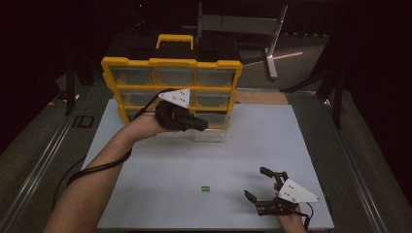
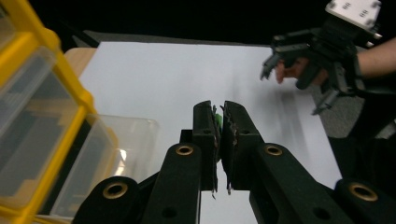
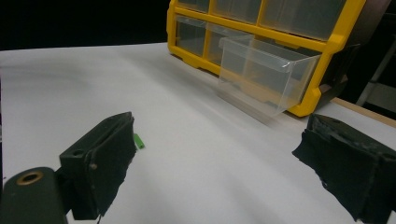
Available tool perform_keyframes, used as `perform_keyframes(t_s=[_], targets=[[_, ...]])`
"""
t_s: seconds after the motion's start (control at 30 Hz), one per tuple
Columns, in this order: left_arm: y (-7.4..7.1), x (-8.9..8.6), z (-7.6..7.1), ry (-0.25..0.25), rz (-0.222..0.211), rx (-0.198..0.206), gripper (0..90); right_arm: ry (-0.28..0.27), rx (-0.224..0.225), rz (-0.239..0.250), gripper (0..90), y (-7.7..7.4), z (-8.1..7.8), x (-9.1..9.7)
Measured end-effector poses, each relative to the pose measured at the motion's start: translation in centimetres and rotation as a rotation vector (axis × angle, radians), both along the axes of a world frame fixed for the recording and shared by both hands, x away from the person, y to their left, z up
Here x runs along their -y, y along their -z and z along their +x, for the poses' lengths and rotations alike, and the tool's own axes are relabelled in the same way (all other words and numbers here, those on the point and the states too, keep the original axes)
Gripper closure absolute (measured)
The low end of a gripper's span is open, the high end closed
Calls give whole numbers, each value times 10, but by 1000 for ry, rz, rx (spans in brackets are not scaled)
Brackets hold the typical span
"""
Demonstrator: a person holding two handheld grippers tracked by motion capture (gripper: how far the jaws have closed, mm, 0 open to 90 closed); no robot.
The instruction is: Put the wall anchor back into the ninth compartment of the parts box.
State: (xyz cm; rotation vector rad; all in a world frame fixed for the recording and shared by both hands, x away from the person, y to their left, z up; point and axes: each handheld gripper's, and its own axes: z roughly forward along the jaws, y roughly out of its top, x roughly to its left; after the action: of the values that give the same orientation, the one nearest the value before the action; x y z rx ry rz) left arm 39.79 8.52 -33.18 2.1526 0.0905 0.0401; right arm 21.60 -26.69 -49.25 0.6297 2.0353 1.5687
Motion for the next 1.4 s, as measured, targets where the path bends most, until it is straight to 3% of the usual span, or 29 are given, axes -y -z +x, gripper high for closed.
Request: perform_keyframes(t_s=[0.27, 0.37, 0.63, 0.73, 0.83, 0.93, 1.07, 1.33, 1.4], targets=[[3, 0, 16, -75, -56, 28, 847, 0, 0, -2, 97, 0, 0, 0], [8, 2, 20, -95, -69, 18, 847, -1, -1, -4, 97, 0, 0, 0], [29, 10, 32, -161, -30, -15, 846, -4, -2, -7, 97, 0, 0, 0], [36, 12, 37, -208, -6, -21, 846, -3, -3, -4, 97, 0, 0, 0], [43, 15, 44, -265, 15, -61, 846, -5, -3, -8, 97, 1, 0, 0], [47, 16, 48, -295, 25, -62, 845, -6, -7, -8, 97, 1, 0, 1], [51, 19, 51, -296, 32, -76, 845, -8, -9, -9, 97, 1, 0, 1], [64, 26, 54, -303, 88, -88, 845, -13, -12, -10, 97, 1, 0, 0], [69, 28, 54, -318, 122, -82, 845, -14, -12, -11, 97, 2, 1, 0]])
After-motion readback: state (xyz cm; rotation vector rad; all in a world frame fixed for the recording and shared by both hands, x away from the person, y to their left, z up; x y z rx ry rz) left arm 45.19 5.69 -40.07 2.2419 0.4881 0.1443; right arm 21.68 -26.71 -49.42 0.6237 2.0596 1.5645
